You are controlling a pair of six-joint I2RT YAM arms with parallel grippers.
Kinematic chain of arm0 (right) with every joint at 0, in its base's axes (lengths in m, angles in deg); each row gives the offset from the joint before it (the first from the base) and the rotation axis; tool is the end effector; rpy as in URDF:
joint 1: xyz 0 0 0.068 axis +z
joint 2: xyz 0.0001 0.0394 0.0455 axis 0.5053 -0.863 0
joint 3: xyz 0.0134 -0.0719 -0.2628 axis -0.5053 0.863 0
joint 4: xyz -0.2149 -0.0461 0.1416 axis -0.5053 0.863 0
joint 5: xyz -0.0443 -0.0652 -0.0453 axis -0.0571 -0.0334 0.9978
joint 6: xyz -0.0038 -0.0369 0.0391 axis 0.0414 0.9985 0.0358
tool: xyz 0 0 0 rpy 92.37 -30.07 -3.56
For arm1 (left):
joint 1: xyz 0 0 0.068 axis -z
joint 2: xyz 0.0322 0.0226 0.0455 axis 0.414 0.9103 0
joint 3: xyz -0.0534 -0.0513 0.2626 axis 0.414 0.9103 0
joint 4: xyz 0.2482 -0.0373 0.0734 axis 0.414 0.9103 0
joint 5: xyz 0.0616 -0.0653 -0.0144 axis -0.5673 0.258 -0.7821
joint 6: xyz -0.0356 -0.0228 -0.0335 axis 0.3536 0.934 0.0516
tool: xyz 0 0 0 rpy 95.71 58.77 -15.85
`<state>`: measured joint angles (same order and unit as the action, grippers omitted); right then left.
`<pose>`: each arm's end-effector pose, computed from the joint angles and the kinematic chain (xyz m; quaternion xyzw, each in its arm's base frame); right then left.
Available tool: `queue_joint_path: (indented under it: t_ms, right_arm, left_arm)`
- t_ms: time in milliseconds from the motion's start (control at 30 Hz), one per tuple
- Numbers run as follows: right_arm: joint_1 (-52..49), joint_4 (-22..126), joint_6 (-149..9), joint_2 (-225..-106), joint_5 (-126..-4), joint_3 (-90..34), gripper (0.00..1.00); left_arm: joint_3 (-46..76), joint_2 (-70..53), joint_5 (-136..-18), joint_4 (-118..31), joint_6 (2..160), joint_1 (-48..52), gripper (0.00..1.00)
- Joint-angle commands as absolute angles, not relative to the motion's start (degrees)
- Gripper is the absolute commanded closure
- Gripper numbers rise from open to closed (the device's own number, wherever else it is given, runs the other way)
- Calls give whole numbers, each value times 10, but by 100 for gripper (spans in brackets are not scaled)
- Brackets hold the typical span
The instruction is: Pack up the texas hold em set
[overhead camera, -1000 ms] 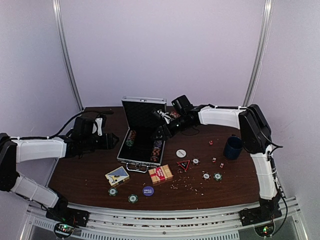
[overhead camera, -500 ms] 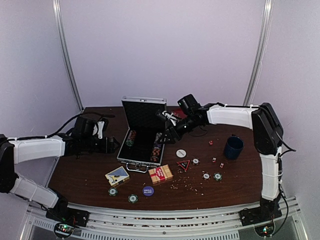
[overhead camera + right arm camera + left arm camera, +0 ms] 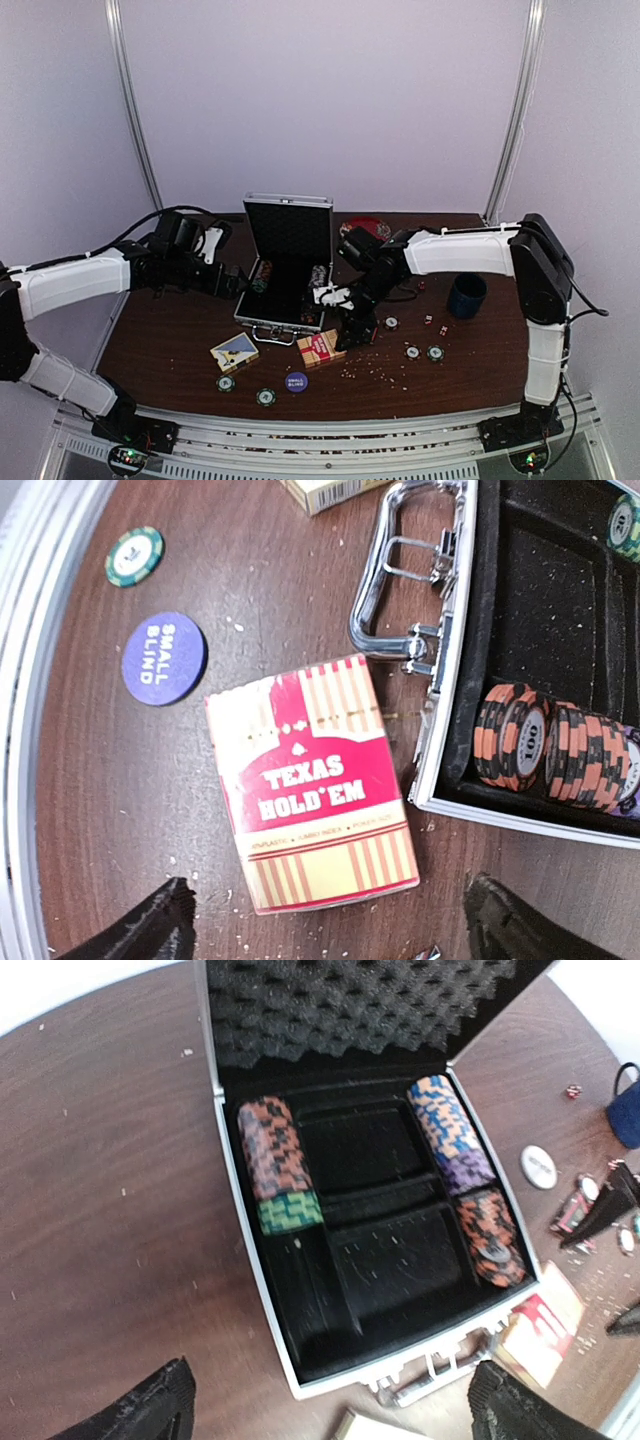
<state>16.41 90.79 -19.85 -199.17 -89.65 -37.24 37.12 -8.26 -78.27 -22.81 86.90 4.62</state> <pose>0.2666 0.3114 0.1866 -0.7037 0.6314 0.2798 0.1671 0.2424 -0.1398 0.2405 0.1175 0.9136 -0.2034 0.3319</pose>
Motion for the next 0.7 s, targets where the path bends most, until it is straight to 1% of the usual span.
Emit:
queue_joint_path:
  t_ms: [0, 133, 300, 467, 667]
  right_arm:
    - [180, 901, -155, -2010, -802, -377, 2]
    - [198, 900, -150, -2025, -782, -386, 1]
    - [226, 916, -146, -2046, -771, -393, 7]
    - [264, 924, -137, -2035, -757, -379, 14]
    - [291, 925, -168, -2035, -735, -386, 16]
  left_arm:
    - [339, -31, -806, -279, 825, 42, 2]
    - [327, -4, -798, -298, 808, 32, 2]
    - [338, -1, -779, -319, 815, 4, 3]
    - [338, -7, -775, -319, 816, -2, 3]
    - [339, -11, -771, -319, 818, -2, 4]
